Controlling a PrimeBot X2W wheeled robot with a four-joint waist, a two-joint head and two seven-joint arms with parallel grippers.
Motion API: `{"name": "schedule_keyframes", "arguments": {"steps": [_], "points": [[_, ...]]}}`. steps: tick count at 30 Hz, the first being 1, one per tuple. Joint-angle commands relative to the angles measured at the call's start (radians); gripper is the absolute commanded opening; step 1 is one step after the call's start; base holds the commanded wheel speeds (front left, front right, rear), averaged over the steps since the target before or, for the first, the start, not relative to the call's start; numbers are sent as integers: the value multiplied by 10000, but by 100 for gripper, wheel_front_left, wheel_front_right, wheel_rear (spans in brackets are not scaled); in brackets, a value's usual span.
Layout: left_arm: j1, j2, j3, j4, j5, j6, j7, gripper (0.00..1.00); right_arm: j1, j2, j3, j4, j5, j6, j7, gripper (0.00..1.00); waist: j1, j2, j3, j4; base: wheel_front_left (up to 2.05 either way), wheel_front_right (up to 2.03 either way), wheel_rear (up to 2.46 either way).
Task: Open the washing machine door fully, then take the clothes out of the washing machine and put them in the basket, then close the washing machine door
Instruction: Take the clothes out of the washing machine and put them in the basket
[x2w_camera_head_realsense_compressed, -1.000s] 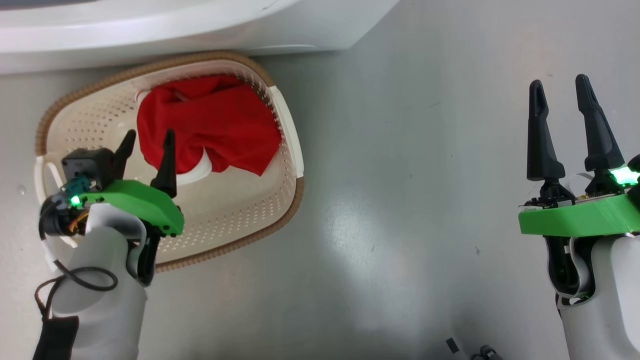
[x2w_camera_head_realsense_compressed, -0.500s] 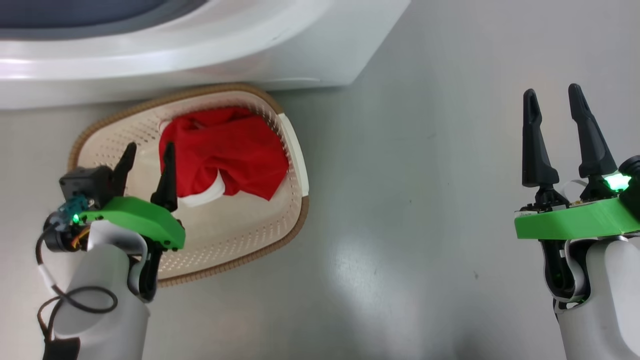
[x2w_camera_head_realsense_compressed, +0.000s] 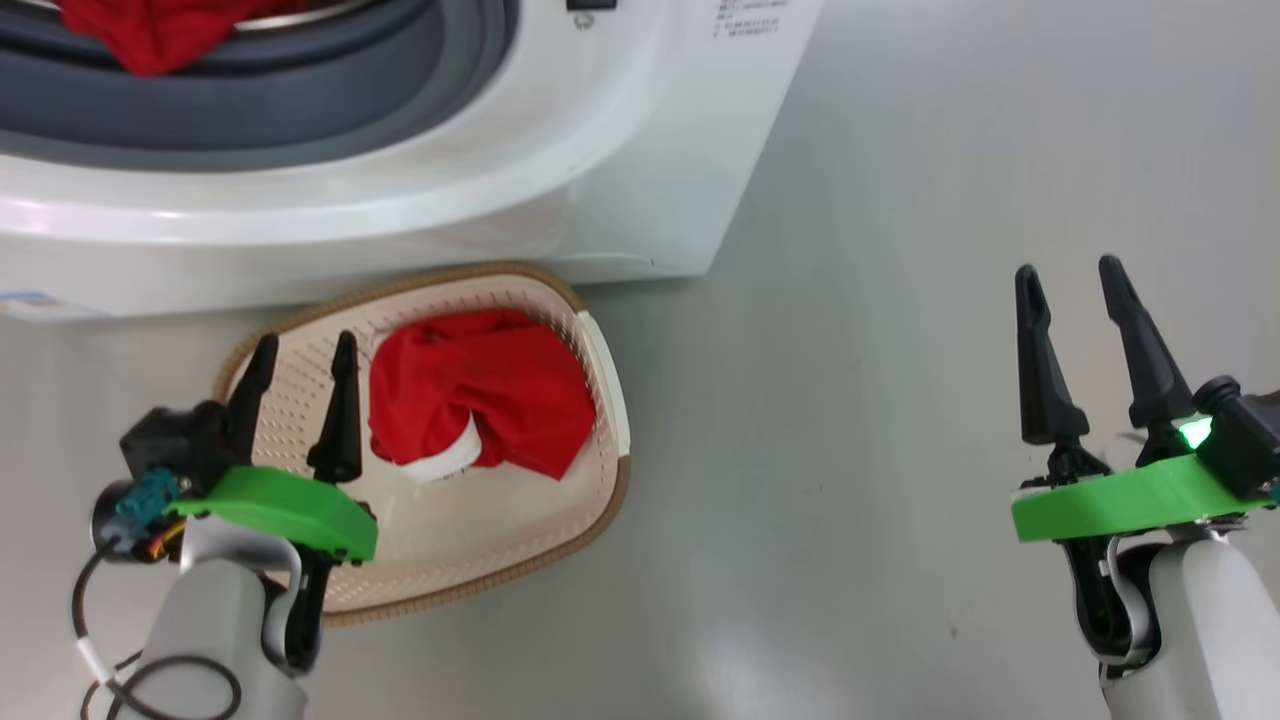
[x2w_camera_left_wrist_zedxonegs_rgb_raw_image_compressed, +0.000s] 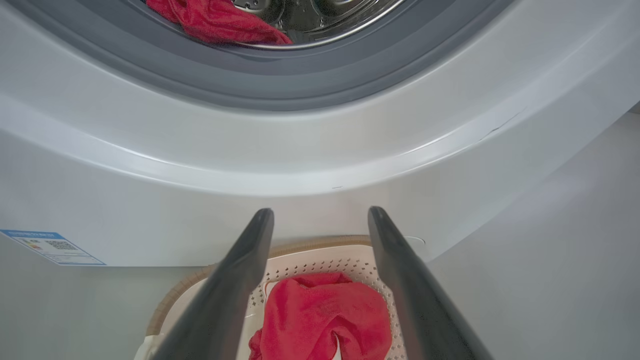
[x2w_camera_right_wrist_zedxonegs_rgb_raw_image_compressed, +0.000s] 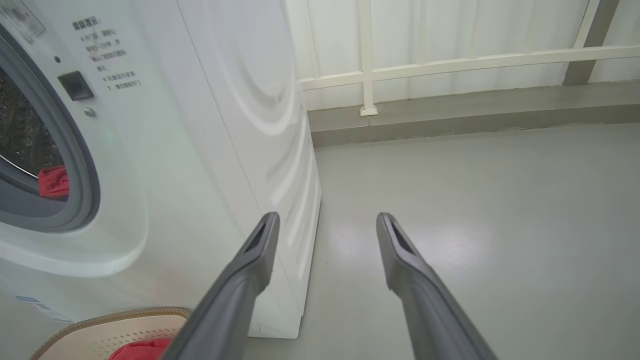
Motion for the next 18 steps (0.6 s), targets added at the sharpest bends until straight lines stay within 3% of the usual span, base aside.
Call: {"name": "schedule_keyframes", "arguments": {"steps": [1,18], "points": [[352,256,325,-317,95,-56,-49,100,276,-35,203,-175,-61,65,-63,100,0,0,-582,89,0,0,0],[2078,31,588,-2955,565,-56,-49,100,1254,-262,217,100,93,65,-63,100,0,0,-2199,214,0,0,0]]}}
